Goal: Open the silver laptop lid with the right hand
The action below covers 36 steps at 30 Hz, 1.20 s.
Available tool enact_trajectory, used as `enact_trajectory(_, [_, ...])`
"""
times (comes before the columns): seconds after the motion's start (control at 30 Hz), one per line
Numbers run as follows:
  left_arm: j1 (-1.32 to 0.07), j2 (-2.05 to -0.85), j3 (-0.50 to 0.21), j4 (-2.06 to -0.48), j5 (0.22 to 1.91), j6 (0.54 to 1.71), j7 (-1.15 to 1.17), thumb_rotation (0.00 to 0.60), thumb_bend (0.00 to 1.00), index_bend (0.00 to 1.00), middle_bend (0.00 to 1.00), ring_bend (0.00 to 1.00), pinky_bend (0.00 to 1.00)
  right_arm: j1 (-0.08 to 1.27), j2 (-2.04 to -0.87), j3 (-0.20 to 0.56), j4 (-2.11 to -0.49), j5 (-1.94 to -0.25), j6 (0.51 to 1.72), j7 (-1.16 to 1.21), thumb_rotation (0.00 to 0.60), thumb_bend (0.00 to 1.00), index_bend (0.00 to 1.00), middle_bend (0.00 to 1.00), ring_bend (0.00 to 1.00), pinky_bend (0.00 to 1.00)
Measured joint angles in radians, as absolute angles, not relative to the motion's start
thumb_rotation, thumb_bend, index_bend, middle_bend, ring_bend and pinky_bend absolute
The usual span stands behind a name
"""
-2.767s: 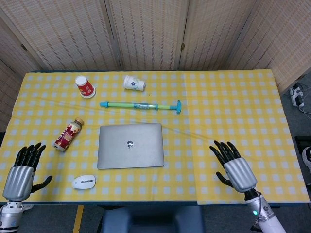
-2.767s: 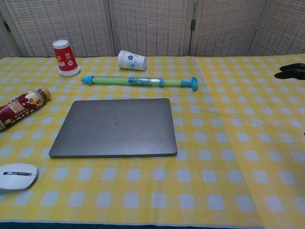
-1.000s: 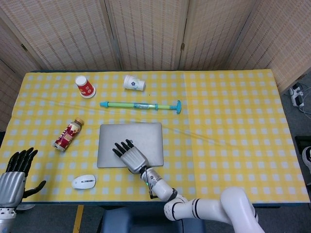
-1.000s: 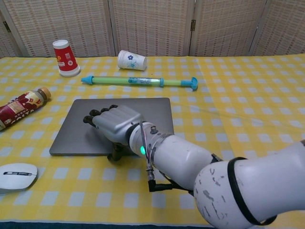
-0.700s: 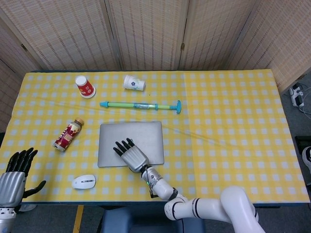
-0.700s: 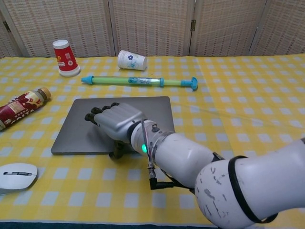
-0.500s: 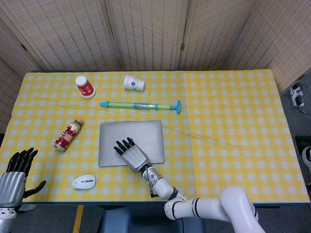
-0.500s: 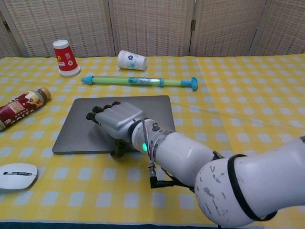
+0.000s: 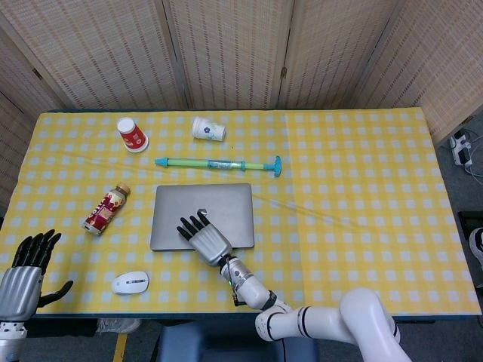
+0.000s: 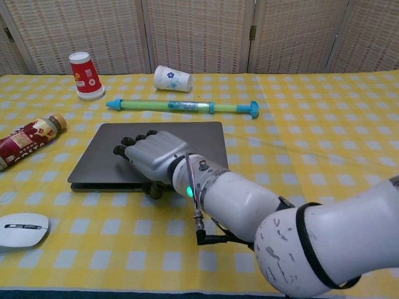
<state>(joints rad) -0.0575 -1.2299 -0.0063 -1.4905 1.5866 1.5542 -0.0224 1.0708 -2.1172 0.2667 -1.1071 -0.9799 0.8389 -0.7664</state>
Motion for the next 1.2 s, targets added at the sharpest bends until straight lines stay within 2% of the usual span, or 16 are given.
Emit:
enact_trajectory(0.3, [-0.111,-1.23,0.023,-1.477,1.647,1.478,-0.082,0.6,0.25,0.08,0.1,0.06,0.0,1.077,-2.111,0.266,-1.114,-0.997,0.879,-0.797,0.6,0.64,0.0,0.0,0.0,0.0])
enact_trajectory(0.4, [-0.145,-1.233,0.038,-1.47,1.673,1.429,-0.122,0.6,0.32,0.11,0.12,0.08,0.0,1.078,-2.109,0.266,-1.12,-0.998,0.892,-0.815,0.6,0.65,0.0,0.0,0.0,0.0])
enact_trajectory(0.5, [-0.177,-1.242,0.051,-1.458,1.695,1.392,-0.166,0.6,0.46,0.14,0.14,0.09,0.0,1.08,-2.107,0.266,-1.126,-0.997,0.901,-0.833,0.6,0.66,0.0,0.0,0.0,0.0])
enact_trajectory(0.57, [-0.205,-1.251,0.061,-1.445,1.713,1.355,-0.197,0.6,0.52,0.14,0.14,0.1,0.0,1.081,-2.106,0.268,-1.131,-0.995,0.91,-0.846,0.6,0.66,0.0,0.0,0.0,0.0])
enact_trajectory(0.77, [-0.296,-1.291,0.084,-1.412,1.758,1.241,-0.23,0.6,0.69,0.11,0.14,0.09,0.0,1.085,-2.105,0.273,-1.141,-0.985,0.925,-0.873,0.6,0.66,0.0,0.0,0.0,0.0])
enact_trajectory(0.87, [-0.334,-1.311,0.085,-1.41,1.76,1.186,-0.221,0.6,0.73,0.08,0.13,0.07,0.0,1.087,-2.105,0.277,-1.143,-0.979,0.929,-0.882,0.6,0.66,0.0,0.0,0.0,0.0])
enact_trajectory(1.2, [-0.439,-1.374,0.056,-1.418,1.676,1.014,-0.17,0.6,0.76,0.01,0.06,0.0,0.0,1.09,-2.11,0.278,-1.135,-0.975,0.943,-0.898,0.6,0.66,0.0,0.0,0.0,0.0])
